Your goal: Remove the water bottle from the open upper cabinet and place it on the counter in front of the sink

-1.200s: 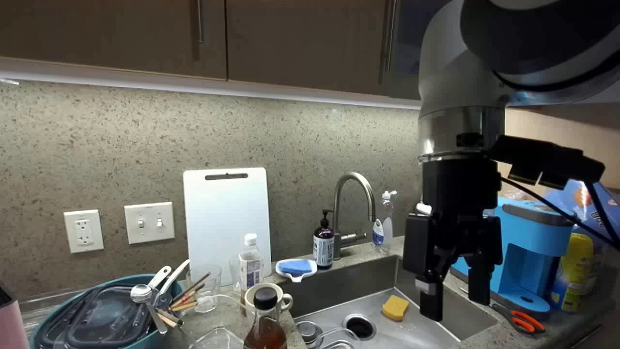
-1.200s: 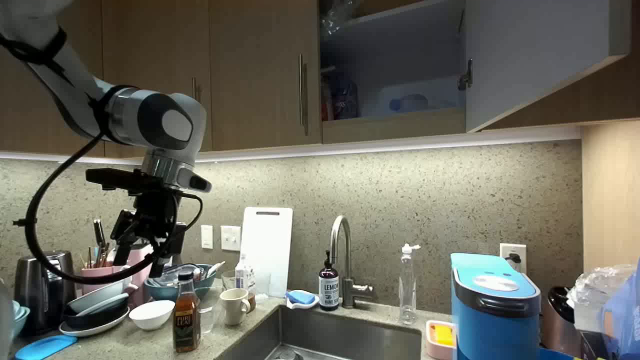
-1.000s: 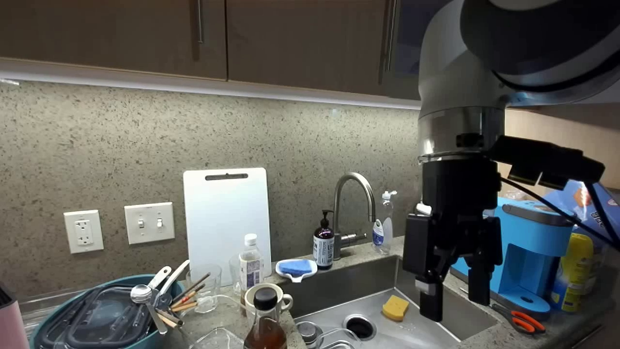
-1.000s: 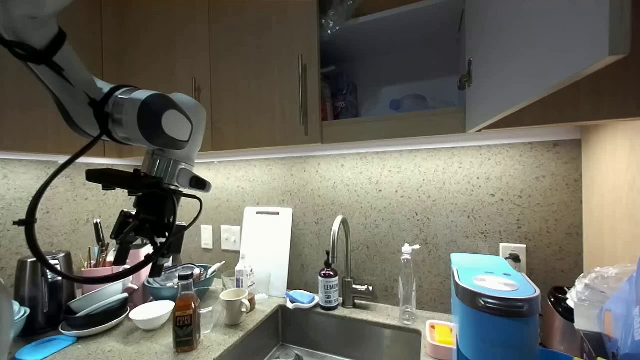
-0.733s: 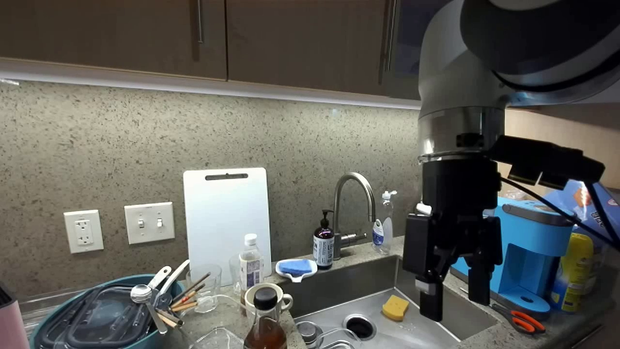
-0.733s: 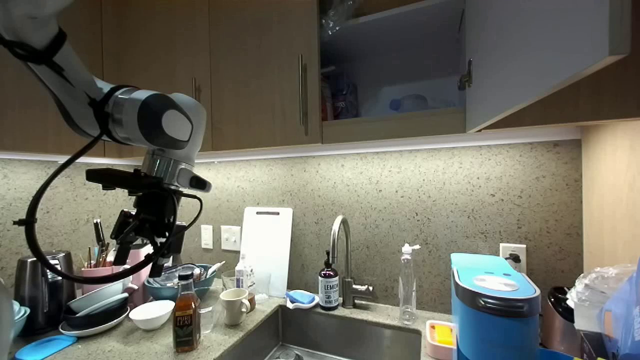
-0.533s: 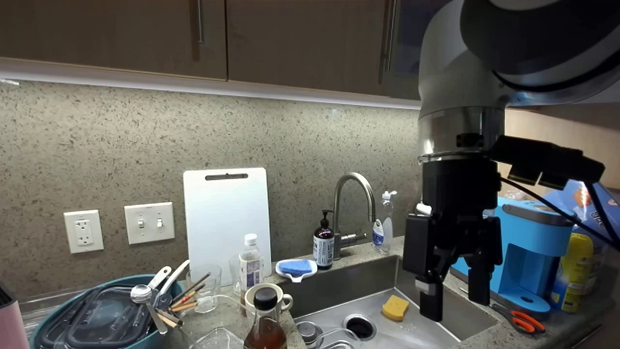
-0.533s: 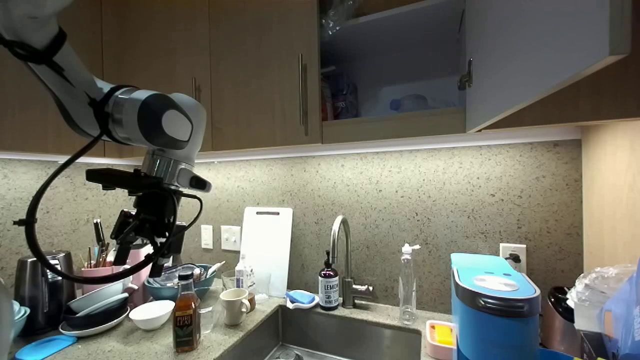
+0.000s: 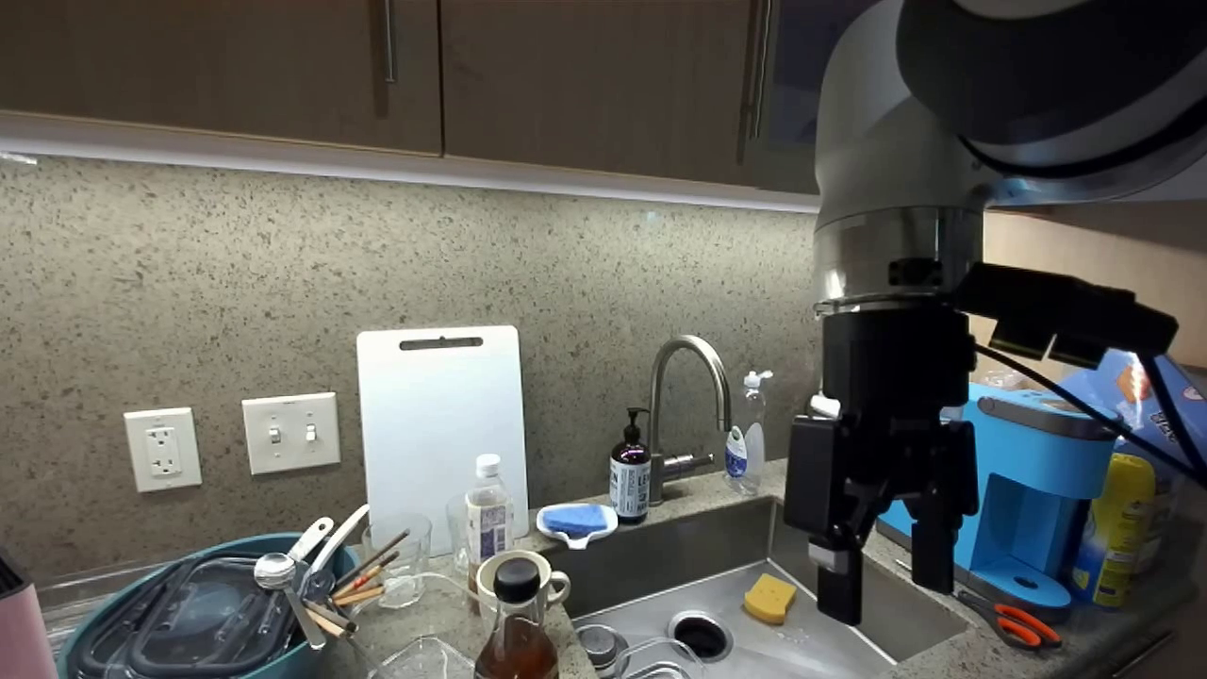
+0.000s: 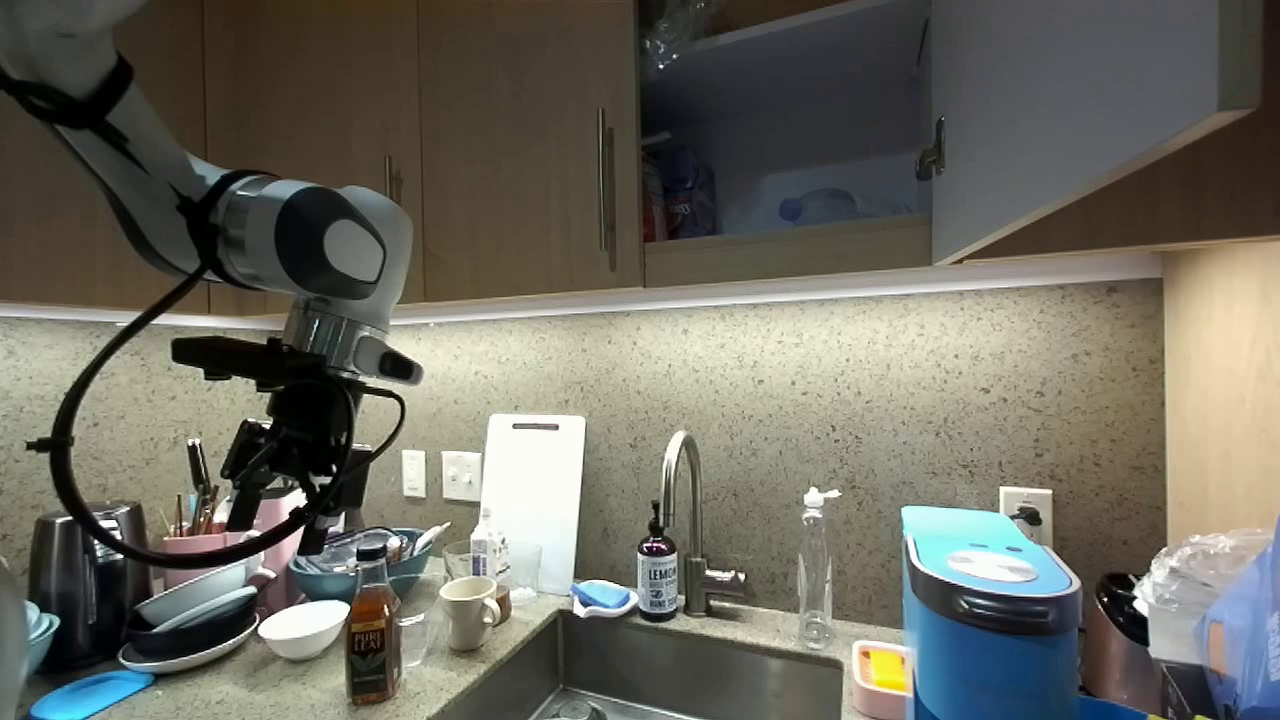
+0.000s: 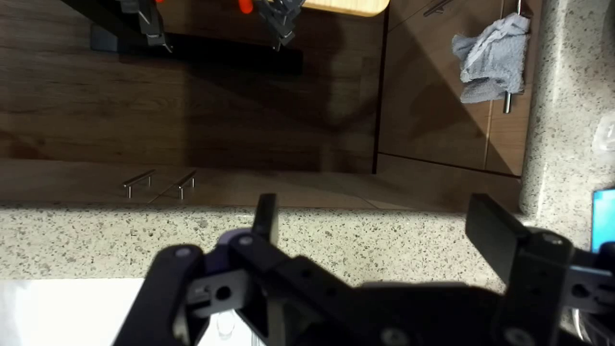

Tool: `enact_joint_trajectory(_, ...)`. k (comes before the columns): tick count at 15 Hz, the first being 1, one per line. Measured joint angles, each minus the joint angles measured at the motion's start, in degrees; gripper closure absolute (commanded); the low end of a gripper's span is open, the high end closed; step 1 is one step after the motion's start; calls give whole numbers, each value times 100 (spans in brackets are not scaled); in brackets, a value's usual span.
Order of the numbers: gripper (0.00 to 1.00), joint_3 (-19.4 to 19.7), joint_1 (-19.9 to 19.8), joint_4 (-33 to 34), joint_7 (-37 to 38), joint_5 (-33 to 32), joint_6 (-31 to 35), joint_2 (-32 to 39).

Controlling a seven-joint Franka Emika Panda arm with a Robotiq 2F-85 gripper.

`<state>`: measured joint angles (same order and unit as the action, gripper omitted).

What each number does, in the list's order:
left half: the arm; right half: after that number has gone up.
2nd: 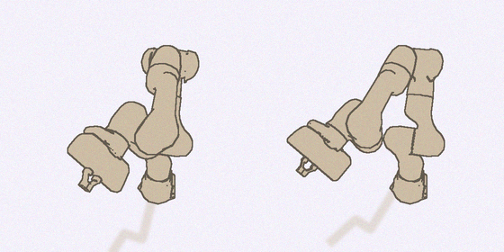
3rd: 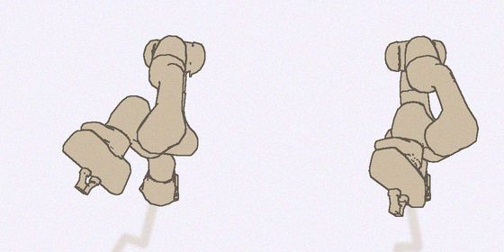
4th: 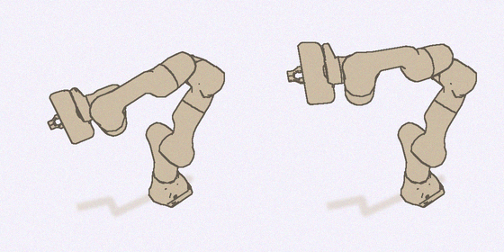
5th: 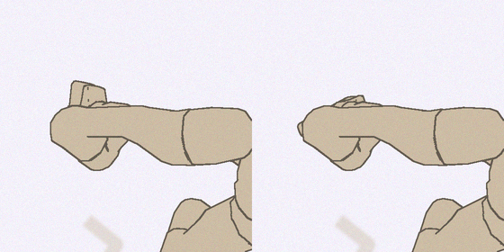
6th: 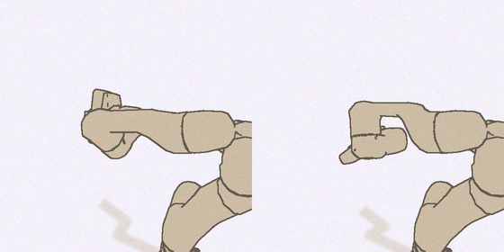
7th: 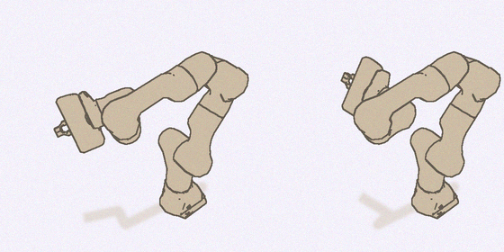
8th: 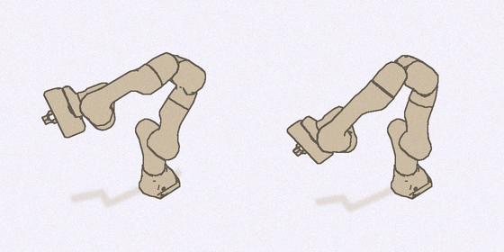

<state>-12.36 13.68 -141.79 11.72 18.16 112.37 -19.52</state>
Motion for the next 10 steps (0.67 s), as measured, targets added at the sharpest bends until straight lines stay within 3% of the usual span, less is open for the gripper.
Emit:
enact_joint_trajectory(5, 0, -7, -1, 4, 42, 16, 34, 3)
enact_joint_trajectory(10, 0, -50, -43, 167, 939, 195, 834, -88)
